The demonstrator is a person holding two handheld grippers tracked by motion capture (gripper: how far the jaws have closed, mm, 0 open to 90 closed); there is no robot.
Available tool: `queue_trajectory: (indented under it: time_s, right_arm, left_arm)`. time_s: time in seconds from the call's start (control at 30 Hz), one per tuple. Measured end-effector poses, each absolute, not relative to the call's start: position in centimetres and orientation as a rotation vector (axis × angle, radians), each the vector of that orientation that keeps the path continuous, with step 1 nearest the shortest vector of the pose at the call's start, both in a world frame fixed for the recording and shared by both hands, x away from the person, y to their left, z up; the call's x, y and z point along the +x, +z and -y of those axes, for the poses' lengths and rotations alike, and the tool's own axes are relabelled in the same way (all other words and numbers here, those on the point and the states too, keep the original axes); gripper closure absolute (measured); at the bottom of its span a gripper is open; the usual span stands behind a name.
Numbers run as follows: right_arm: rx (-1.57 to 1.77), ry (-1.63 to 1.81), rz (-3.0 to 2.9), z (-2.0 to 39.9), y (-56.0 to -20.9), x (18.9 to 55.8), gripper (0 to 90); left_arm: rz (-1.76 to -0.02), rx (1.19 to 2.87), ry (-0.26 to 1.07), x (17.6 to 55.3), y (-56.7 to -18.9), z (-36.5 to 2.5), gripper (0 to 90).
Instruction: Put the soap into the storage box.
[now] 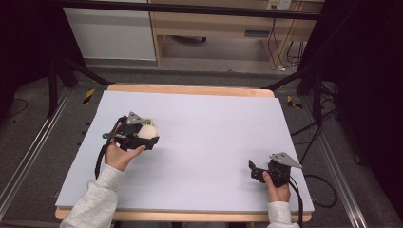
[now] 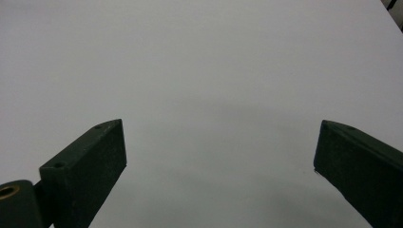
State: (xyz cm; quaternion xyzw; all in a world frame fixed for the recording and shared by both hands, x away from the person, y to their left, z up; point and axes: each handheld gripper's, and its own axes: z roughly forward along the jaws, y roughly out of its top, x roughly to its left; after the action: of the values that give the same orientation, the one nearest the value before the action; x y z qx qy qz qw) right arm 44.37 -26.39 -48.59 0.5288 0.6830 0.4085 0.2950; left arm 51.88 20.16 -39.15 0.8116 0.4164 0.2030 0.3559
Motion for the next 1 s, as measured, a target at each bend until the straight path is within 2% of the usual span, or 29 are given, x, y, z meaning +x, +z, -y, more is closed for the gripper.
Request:
queue_trajectory:
  time_s: [1.0]
  right_arm:
    - [1.406,1.085,-1.821,26.4,-48.6,44.4,3.9]
  left_arm:
    - [-1.203,2.097,0.555,55.4,-41.0,-22.9,22.5]
